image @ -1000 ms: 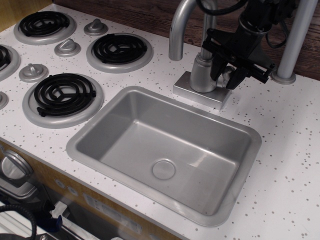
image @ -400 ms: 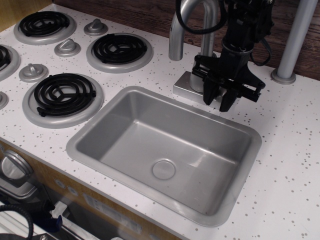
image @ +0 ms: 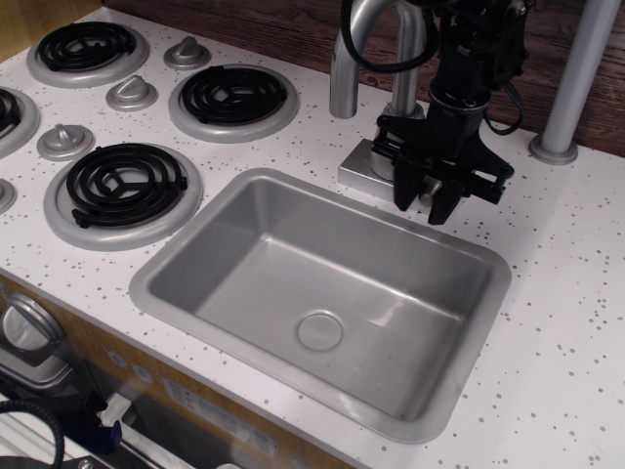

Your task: Lever vertical to front

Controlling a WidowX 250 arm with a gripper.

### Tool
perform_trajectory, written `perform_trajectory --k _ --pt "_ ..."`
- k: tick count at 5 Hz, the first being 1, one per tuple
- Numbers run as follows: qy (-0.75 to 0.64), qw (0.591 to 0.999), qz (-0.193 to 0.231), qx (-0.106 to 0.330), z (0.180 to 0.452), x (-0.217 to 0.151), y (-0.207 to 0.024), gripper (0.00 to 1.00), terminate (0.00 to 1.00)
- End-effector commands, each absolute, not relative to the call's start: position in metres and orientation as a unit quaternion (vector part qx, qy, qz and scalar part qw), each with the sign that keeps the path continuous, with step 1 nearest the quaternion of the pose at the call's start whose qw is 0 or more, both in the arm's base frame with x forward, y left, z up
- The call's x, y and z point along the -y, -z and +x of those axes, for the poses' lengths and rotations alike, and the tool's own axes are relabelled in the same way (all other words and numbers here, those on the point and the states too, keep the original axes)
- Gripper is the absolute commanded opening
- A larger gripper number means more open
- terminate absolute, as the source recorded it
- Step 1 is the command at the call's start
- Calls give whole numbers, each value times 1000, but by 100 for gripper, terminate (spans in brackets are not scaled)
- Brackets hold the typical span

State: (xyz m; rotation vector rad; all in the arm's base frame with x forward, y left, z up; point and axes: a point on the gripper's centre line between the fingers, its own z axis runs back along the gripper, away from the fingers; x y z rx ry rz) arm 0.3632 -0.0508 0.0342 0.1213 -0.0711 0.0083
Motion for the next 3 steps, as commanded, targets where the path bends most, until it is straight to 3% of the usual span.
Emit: perform_trajectory --k 1,2,3 --pt "-26 994 90 55 355 62 -76 100 0" --pt "-30 994 95 53 349 64 -80 100 0" --pt "-35 993 103 50 346 66 -85 100 100"
